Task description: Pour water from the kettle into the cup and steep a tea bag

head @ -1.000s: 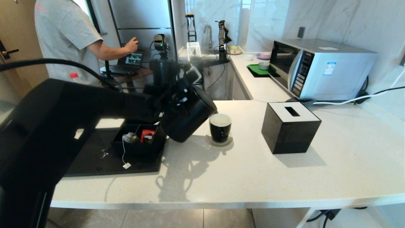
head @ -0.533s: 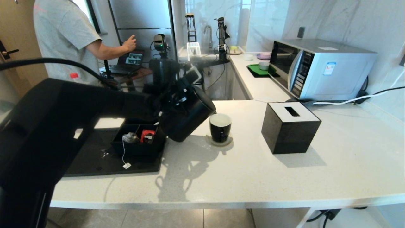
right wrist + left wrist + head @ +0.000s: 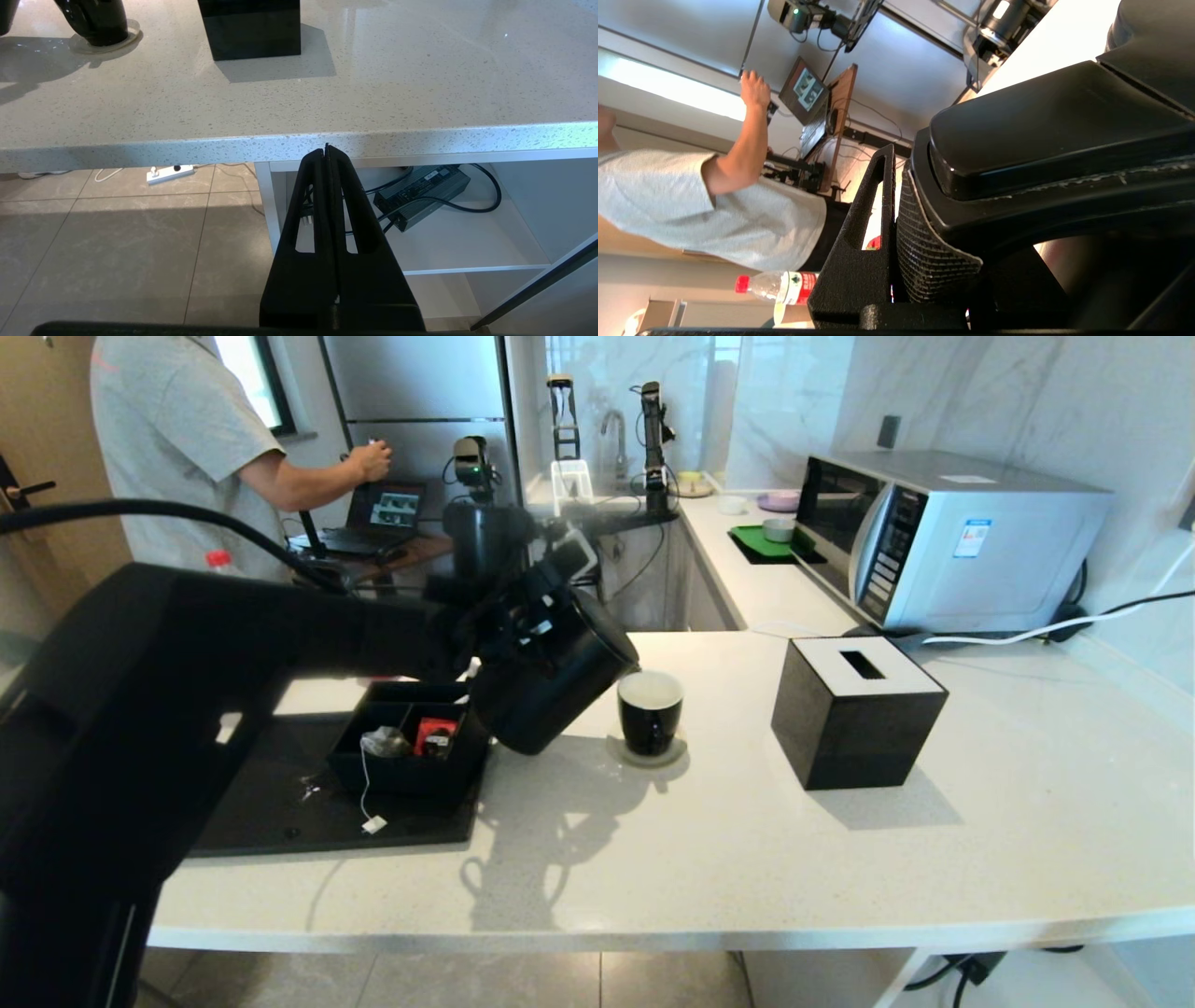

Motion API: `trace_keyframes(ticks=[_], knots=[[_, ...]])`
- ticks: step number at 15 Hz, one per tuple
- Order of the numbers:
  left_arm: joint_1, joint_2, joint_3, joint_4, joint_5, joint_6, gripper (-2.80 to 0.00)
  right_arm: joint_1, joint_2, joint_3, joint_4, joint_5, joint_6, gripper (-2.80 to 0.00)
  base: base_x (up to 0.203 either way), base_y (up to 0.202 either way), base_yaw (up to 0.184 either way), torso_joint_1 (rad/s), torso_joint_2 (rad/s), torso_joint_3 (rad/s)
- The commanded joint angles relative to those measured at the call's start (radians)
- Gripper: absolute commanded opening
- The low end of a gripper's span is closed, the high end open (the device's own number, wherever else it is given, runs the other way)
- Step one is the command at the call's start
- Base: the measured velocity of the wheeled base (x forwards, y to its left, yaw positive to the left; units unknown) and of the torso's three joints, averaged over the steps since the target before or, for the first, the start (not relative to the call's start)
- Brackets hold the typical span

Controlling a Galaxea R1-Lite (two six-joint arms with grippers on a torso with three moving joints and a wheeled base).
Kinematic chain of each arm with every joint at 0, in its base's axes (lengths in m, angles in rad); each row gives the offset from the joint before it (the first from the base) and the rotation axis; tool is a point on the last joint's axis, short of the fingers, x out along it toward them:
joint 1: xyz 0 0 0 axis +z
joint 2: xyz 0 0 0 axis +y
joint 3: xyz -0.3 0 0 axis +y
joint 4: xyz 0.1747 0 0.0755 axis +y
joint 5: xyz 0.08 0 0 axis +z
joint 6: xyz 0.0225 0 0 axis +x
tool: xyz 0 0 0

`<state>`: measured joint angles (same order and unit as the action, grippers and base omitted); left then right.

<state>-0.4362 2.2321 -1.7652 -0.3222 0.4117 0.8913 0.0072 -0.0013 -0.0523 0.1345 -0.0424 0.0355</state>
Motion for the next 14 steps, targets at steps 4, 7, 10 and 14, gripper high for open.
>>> trace_keyframes(ticks=[4, 7, 10, 14], knots=[[-0.006, 0.001, -0.013, 0.006, 0.002, 0.005, -2.80, 0.000, 0.001, 0.000, 0.001, -0.001, 0.000, -2.80, 0.000, 0.000, 0.000, 0.000, 0.00, 0.000], [-0.006, 0.001, -0.014, 0.006, 0.002, 0.004, -2.80, 0.000, 0.001, 0.000, 0.001, -0.001, 0.000, -2.80, 0.000, 0.000, 0.000, 0.000, 0.00, 0.000], [-0.007, 0.001, -0.014, 0.006, 0.002, 0.003, -2.80, 0.000, 0.001, 0.000, 0.001, -0.001, 0.001, -2.80, 0.000, 0.000, 0.000, 0.000, 0.00, 0.000], [-0.007, 0.000, -0.014, 0.008, 0.004, 0.003, -2.80, 0.000, 0.001, 0.000, 0.001, -0.001, 0.001, -2.80, 0.000, 0.000, 0.000, 0.000, 0.00, 0.000]])
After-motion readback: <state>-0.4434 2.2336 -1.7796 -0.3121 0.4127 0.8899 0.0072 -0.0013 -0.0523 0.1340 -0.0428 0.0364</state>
